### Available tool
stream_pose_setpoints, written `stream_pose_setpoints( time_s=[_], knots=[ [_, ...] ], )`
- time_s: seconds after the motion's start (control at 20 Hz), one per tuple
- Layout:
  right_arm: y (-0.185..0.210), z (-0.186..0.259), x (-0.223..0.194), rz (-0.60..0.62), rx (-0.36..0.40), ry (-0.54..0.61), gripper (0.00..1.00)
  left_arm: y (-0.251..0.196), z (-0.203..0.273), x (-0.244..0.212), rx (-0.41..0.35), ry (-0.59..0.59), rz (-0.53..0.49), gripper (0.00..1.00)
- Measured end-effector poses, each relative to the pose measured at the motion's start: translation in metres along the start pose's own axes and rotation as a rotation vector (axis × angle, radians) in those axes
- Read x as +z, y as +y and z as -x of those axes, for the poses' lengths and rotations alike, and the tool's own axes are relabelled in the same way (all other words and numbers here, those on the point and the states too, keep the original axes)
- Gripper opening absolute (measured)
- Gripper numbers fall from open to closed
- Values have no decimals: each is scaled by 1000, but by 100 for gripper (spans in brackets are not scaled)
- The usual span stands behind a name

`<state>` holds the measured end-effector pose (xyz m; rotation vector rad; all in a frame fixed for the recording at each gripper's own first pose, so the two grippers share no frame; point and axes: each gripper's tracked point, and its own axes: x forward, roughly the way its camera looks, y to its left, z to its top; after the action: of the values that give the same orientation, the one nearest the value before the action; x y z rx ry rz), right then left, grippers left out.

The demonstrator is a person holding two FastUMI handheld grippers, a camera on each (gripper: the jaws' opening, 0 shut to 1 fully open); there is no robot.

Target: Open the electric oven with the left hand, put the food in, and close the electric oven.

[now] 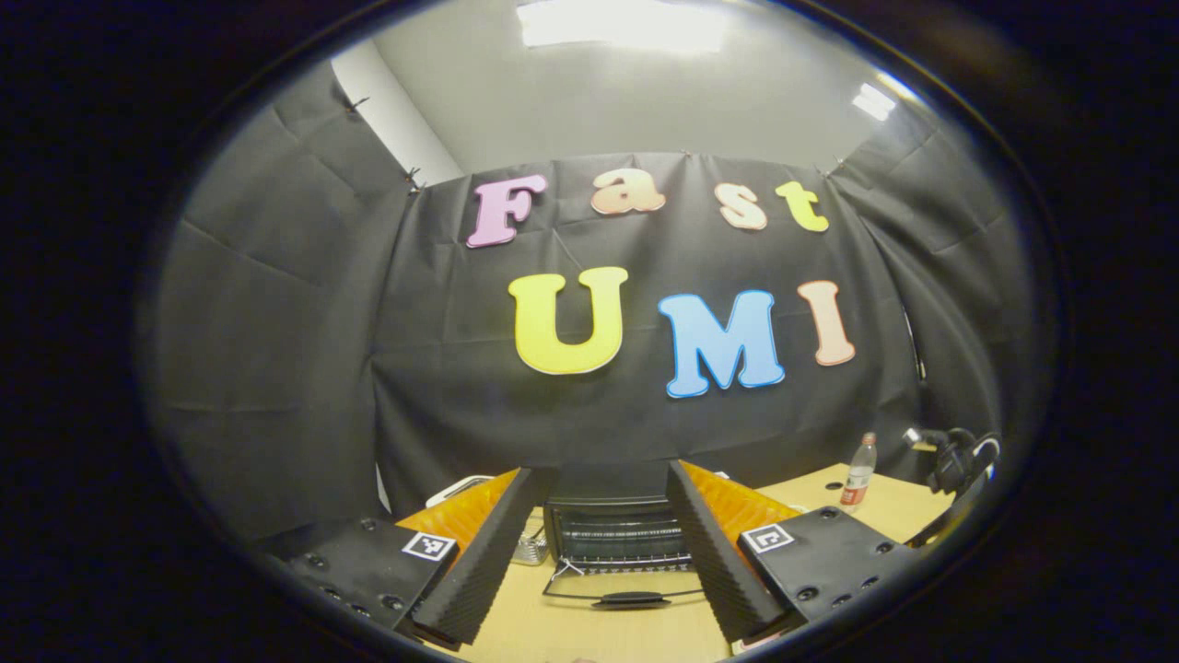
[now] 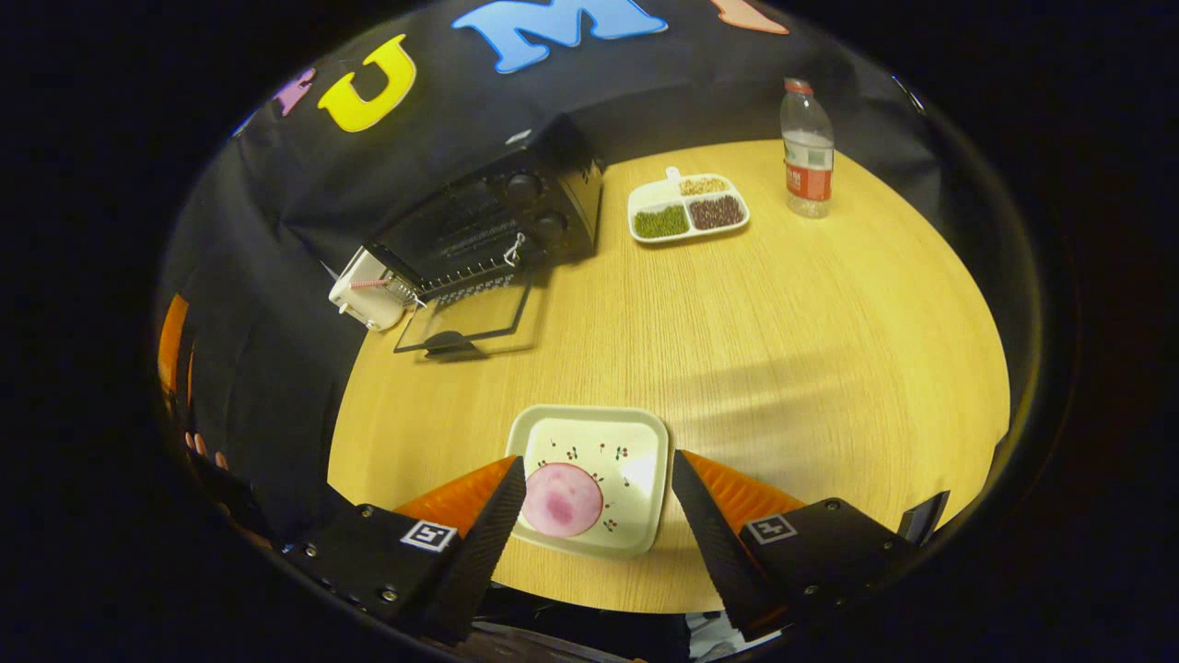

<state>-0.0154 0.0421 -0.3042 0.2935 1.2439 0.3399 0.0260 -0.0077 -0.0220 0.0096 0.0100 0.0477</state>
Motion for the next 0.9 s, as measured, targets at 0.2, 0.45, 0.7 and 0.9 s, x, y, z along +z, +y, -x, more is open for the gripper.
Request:
stream_pose_setpoints(
  time_s=[0.2, 0.45, 0.7, 0.9],
  knots=[
    [-16, -21, -22, -27, -11, 129, 96, 11, 10, 0, 48, 10, -2, 91],
    [-29, -37, -41, -68, -42, 263, 82, 23, 21, -2, 95, 16, -2, 100],
    [-43, -45, -40, -61, -110, 315, 59, 41, 26, -2, 155, 19, 11, 100],
    [-56, -43, -40, -52, -183, 373, 17, 53, 32, -2, 200, 19, 9, 97]
  ],
)
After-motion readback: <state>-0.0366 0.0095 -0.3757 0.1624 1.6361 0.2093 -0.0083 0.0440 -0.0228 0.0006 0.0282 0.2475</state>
